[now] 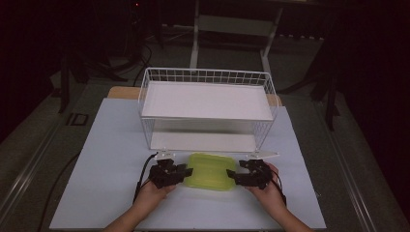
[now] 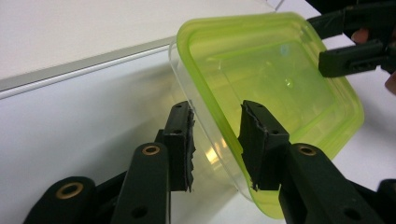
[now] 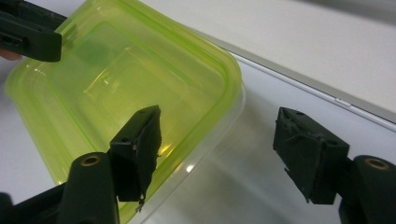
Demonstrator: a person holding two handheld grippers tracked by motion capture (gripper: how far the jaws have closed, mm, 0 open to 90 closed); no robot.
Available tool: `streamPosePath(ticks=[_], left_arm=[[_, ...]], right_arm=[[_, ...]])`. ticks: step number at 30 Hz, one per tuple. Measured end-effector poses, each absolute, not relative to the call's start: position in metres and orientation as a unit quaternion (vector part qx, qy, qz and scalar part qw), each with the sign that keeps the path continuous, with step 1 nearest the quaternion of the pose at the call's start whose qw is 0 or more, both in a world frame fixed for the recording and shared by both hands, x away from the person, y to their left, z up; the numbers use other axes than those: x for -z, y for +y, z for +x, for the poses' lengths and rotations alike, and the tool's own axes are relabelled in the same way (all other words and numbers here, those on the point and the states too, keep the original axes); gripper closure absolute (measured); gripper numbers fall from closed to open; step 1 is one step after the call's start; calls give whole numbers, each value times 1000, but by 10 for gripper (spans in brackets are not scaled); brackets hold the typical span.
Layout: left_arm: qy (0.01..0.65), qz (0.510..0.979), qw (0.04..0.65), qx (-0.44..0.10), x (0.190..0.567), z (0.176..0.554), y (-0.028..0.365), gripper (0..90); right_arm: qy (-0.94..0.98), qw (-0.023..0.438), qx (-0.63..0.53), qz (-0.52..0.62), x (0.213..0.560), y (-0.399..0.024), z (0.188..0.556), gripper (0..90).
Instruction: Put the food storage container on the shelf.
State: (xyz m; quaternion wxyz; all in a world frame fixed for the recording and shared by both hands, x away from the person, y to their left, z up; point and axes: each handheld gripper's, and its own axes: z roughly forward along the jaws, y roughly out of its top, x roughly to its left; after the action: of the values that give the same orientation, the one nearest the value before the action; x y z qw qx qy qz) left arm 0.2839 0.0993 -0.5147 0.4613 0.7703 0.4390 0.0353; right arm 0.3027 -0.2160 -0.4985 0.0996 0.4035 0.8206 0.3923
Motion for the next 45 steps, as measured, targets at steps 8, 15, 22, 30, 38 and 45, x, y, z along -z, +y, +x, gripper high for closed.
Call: streamPosePath(ticks=[8,15,22,30,38,45], left_arm=[[444,768,460,-37,514,275,99,688],[446,769,456,-34,512,269,98,710],[454,770,449,-16,511,257,96,762],[474,760,444,-14,512,254,96,787],[474,744,469,-34,497,262,100,803],[460,738,490,-59,474,274,103,807]], right_arm=[[829,93,-394,387,492,-211,294,536],[822,83,-392,405,488,-212,288,624],[805,68,-407,425,484,-211,283,699],[793,68,-419,437,477,-209,279,767],[784,79,-434,436,465,-209,284,773],[773,93,-453,434,447,-208,294,775]])
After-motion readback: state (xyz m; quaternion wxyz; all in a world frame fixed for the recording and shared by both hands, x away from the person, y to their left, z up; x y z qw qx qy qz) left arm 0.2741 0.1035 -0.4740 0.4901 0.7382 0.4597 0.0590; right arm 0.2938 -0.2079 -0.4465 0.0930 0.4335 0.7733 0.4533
